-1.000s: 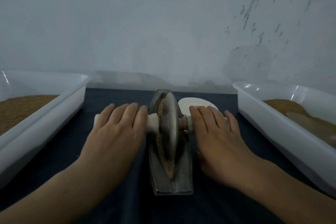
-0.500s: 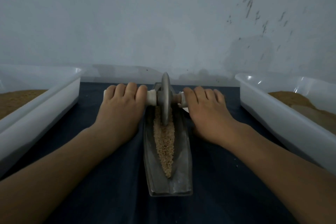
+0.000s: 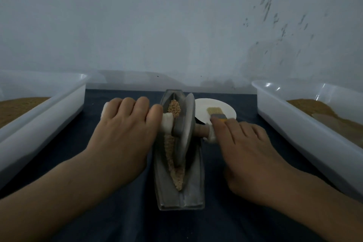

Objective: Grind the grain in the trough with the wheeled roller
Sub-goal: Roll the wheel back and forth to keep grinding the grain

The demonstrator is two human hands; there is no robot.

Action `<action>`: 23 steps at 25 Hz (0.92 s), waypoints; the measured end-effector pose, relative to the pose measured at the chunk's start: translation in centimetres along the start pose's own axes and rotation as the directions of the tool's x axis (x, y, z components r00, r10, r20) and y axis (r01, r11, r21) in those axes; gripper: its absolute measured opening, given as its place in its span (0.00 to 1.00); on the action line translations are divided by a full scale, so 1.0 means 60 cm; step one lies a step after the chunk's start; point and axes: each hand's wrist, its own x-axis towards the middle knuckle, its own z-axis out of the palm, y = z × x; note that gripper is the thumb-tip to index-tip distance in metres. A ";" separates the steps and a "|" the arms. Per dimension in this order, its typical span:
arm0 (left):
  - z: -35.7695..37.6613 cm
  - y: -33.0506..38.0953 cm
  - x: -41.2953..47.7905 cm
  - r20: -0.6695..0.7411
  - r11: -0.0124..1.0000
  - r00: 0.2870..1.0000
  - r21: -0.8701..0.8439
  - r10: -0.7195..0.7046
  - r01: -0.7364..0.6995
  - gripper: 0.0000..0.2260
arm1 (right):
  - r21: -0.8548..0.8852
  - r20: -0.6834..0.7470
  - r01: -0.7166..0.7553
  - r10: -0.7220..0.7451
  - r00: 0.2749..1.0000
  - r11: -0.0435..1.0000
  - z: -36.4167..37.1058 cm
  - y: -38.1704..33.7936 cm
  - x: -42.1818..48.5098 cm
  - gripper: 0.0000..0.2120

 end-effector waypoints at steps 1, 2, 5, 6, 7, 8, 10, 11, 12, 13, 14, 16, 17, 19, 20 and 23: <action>0.016 -0.001 0.017 0.028 1.000 0.999 0.016 -0.023 0.023 0.23 | 0.001 0.002 -0.019 0.019 1.000 1.000 0.009 0.002 0.025 0.52; 0.033 -0.004 0.035 0.042 0.999 0.998 0.025 -0.045 0.044 0.22 | -0.004 -0.012 -0.036 0.036 0.999 0.999 0.019 0.005 0.053 0.50; 0.068 -0.015 0.080 0.034 0.995 0.995 0.054 -0.089 0.087 0.20 | 0.028 -0.011 -0.131 0.132 0.991 0.991 0.035 0.008 0.133 0.49; 0.072 -0.015 0.089 0.022 0.993 0.994 0.056 -0.106 0.104 0.18 | 0.040 0.000 -0.163 0.163 0.987 0.986 0.037 0.009 0.147 0.49; 0.071 -0.013 0.092 0.012 0.992 0.993 0.055 -0.116 0.115 0.18 | 0.044 -0.003 -0.173 0.174 0.985 0.984 0.039 0.009 0.153 0.48; 0.067 -0.011 0.090 0.006 0.992 0.993 0.054 -0.115 0.115 0.18 | 0.046 -0.013 -0.165 0.165 0.986 0.985 0.037 0.007 0.149 0.46; 0.050 -0.004 0.067 0.011 0.995 0.996 0.043 -0.087 0.086 0.21 | 0.059 -0.017 -0.114 0.115 0.993 0.992 0.023 0.003 0.115 0.43; 0.039 -0.002 0.048 0.011 0.998 0.998 0.027 -0.063 0.062 0.24 | 0.061 -0.013 -0.084 0.085 0.996 0.995 0.015 -0.001 0.090 0.41; 0.025 0.000 0.027 0.007 0.999 0.999 0.002 -0.037 0.037 0.27 | 0.059 -0.014 -0.055 0.056 0.998 0.997 0.005 -0.003 0.062 0.40; 0.012 0.000 0.005 -0.003 0.999 1.000 -0.031 -0.010 0.010 0.30 | 0.061 -0.023 -0.031 0.033 0.999 0.998 -0.006 -0.006 0.034 0.39; -0.001 -0.001 -0.016 -0.025 0.998 1.000 -0.065 0.013 -0.014 0.33 | 0.064 -0.043 -0.015 0.018 0.999 0.998 -0.020 -0.011 0.010 0.39; -0.020 -0.007 -0.049 -0.082 0.994 0.996 -0.102 0.038 -0.046 0.35 | 0.046 -0.128 0.014 -0.008 0.992 0.999 -0.039 -0.013 -0.021 0.38; -0.023 -0.011 -0.058 -0.090 0.993 0.995 -0.104 0.045 -0.054 0.35 | 0.033 -0.176 0.024 -0.017 0.984 0.999 -0.042 -0.012 -0.026 0.36; -0.021 -0.014 -0.058 -0.067 0.993 0.997 -0.106 0.048 -0.055 0.35 | 0.017 -0.175 0.026 -0.023 0.984 1.000 -0.041 -0.009 -0.018 0.35; -0.015 -0.014 -0.049 -0.045 0.993 0.998 -0.104 0.042 -0.046 0.33 | 0.021 -0.130 0.012 -0.009 0.991 1.000 -0.036 -0.009 -0.006 0.35; 0.025 -0.017 0.013 0.097 0.999 0.995 -0.039 0.004 -0.001 0.32 | -0.009 -0.071 -0.045 0.045 0.996 0.999 -0.001 -0.006 0.056 0.37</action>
